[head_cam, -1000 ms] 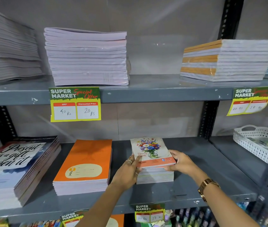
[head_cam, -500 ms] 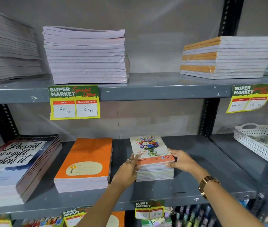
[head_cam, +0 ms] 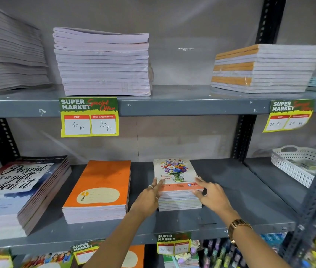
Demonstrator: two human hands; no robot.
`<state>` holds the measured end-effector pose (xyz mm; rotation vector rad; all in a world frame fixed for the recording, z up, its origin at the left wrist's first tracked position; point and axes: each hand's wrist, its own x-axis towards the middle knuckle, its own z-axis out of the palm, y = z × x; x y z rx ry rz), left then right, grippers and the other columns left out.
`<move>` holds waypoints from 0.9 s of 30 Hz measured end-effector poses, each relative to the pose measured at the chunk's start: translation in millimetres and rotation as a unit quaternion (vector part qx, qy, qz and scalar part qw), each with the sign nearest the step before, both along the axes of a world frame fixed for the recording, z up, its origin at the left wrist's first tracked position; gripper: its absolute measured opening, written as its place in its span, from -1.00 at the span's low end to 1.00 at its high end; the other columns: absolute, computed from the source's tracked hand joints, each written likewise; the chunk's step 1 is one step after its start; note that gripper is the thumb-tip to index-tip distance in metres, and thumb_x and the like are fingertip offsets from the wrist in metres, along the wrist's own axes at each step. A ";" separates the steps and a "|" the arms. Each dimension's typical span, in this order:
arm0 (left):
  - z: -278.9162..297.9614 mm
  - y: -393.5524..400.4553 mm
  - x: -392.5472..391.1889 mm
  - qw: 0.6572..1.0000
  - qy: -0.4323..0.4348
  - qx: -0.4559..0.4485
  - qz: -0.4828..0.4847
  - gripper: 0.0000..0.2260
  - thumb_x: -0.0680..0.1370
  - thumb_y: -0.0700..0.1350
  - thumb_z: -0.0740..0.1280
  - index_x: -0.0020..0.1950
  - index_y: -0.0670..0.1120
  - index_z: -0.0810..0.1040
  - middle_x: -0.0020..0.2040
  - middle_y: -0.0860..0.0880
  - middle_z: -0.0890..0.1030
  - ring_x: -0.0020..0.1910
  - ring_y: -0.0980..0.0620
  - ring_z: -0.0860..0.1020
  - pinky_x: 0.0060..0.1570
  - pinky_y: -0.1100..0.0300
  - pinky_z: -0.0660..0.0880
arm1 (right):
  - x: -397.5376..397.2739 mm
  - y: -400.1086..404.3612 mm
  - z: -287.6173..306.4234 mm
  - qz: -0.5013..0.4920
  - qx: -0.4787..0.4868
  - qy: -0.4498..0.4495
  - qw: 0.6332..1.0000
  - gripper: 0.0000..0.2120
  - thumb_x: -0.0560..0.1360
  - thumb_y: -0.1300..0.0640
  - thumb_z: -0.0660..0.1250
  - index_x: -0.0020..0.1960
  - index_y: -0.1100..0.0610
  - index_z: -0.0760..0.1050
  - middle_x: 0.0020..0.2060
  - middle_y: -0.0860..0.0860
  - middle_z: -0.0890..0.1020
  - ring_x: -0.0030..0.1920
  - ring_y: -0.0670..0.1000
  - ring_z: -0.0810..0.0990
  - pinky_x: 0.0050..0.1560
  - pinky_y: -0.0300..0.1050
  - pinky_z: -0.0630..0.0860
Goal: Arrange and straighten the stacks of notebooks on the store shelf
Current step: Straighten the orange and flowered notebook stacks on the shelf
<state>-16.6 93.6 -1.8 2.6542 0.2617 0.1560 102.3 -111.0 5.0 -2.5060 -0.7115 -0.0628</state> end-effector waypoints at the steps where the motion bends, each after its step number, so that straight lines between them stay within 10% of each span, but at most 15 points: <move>1: -0.4 0.0 0.0 1.000 -0.001 0.000 0.001 -0.41 0.60 -0.27 0.13 0.53 0.09 -0.03 0.58 -0.06 0.01 0.41 -0.09 0.35 0.28 0.07 0.45 | -0.3 0.0 -0.5 0.001 0.000 -0.003 1.000 -0.47 0.49 -0.06 0.33 0.42 0.02 0.35 0.42 -0.07 0.40 -0.34 -0.12 0.52 0.09 -0.16 0.54; 4: -3.5 -1.0 -0.6 1.000 -0.007 0.003 -0.001 -0.46 0.63 -0.19 0.11 0.53 0.09 -0.03 0.58 -0.03 -0.01 0.40 -0.07 0.35 0.25 0.09 0.46 | -1.6 -0.1 -2.2 0.017 -0.012 -0.029 0.999 -0.49 0.52 -0.07 0.29 0.43 0.02 0.33 0.45 -0.04 0.35 -0.07 -0.06 0.63 0.23 -0.13 0.49; 7: -6.6 -4.0 -0.7 1.000 -0.018 0.017 0.007 -0.50 0.65 -0.09 0.07 0.54 0.07 -0.06 0.58 0.04 -0.06 0.45 -0.03 0.29 0.31 0.10 0.42 | -1.8 0.5 -8.1 0.044 -0.058 -0.085 0.994 -0.51 0.58 -0.04 0.18 0.47 0.05 0.25 0.51 -0.03 0.22 0.50 -0.05 0.21 0.43 -0.12 0.30; 11: -8.6 -6.8 2.4 0.995 -0.040 0.086 0.020 -0.49 0.65 -0.09 0.08 0.54 0.03 -0.06 0.58 0.04 -0.02 0.55 0.00 0.03 0.51 0.10 0.02 | -4.6 3.0 -15.2 0.076 -0.111 -0.134 0.982 -0.54 0.63 0.01 0.04 0.52 0.01 0.12 0.54 -0.06 0.13 0.54 -0.05 0.06 0.51 -0.14 0.13; 14: -9.1 -4.1 2.5 0.989 -0.051 0.140 0.022 -0.49 0.64 -0.11 0.07 0.54 0.00 -0.07 0.58 0.02 0.01 0.55 0.04 0.00 0.50 0.15 -0.14 | -7.7 5.3 -19.0 0.059 -0.099 -0.102 0.988 -0.55 0.64 0.01 0.02 0.52 -0.05 0.08 0.54 -0.12 0.12 0.50 -0.01 0.20 0.39 -0.07 0.35; 27: -5.4 -2.8 0.6 0.987 -0.049 0.155 0.008 -0.51 0.65 -0.09 0.05 0.54 -0.01 -0.04 0.58 0.02 0.04 0.55 0.04 0.01 0.49 0.15 -0.20 | -8.3 3.4 -15.4 0.065 -0.075 -0.094 0.991 -0.54 0.64 0.14 0.06 0.50 -0.08 0.13 0.52 -0.14 0.17 0.53 -0.08 0.11 0.42 -0.09 0.33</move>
